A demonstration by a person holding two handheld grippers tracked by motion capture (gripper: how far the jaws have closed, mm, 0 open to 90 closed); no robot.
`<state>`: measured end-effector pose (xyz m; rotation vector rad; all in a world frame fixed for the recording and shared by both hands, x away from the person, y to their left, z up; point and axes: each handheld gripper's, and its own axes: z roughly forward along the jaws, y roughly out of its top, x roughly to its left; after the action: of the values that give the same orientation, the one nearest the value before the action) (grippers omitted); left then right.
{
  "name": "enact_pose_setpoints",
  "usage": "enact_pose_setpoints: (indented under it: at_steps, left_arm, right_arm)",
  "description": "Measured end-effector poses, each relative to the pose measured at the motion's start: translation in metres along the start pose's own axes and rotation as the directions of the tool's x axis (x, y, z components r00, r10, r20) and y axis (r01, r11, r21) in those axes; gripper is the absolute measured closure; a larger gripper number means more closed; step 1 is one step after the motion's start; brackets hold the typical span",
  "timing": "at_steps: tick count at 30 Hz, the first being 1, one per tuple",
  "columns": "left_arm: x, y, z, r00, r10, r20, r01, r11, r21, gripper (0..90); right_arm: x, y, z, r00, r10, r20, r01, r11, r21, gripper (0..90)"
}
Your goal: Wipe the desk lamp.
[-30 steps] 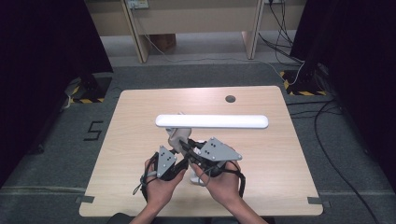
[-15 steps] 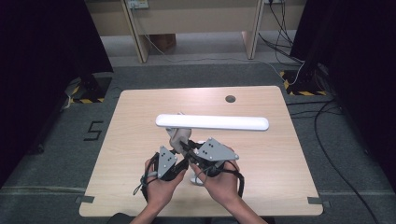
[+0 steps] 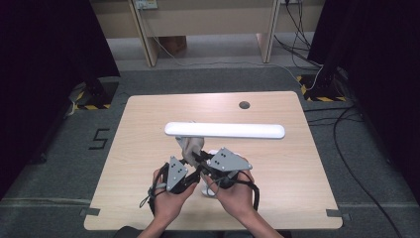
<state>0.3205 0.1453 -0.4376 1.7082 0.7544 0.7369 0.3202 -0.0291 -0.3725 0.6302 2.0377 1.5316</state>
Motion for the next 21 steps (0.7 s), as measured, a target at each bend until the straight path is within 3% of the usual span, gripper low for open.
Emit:
enact_pose_setpoints:
  at_steps: [4,7,11,15,21]
  left_arm:
    - [0.003,-0.002,-0.017,0.9978,0.018,0.064,-0.02,0.9992,0.033,41.3]
    - [0.007,-0.001,-0.039,0.9945,0.012,0.104,-0.015,0.9996,0.025,37.3]
    - [0.024,0.012,-0.066,0.993,-0.035,0.112,0.039,0.9988,-0.029,36.0]
    - [0.045,0.035,-0.082,0.9919,-0.086,0.094,0.097,0.9875,-0.124,36.1]
    - [0.054,0.054,-0.076,0.9839,-0.134,0.118,0.155,0.9679,-0.198,42.9]
  right_arm:
    - [-0.002,-0.001,-0.001,1.0,0.006,-0.003,-0.006,1.0,-0.003,84.2]
    - [-0.002,-0.001,-0.001,0.9999,0.008,-0.006,-0.008,1.0,0.0,84.2]
    - [-0.001,-0.001,0.0,1.0,-0.002,-0.004,0.002,1.0,0.0,84.2]
    - [0.001,-0.002,0.0,1.0,-0.006,-0.003,0.006,1.0,0.008,84.2]
    - [0.003,-0.005,0.001,0.9999,-0.01,-0.004,0.01,1.0,0.017,84.3]
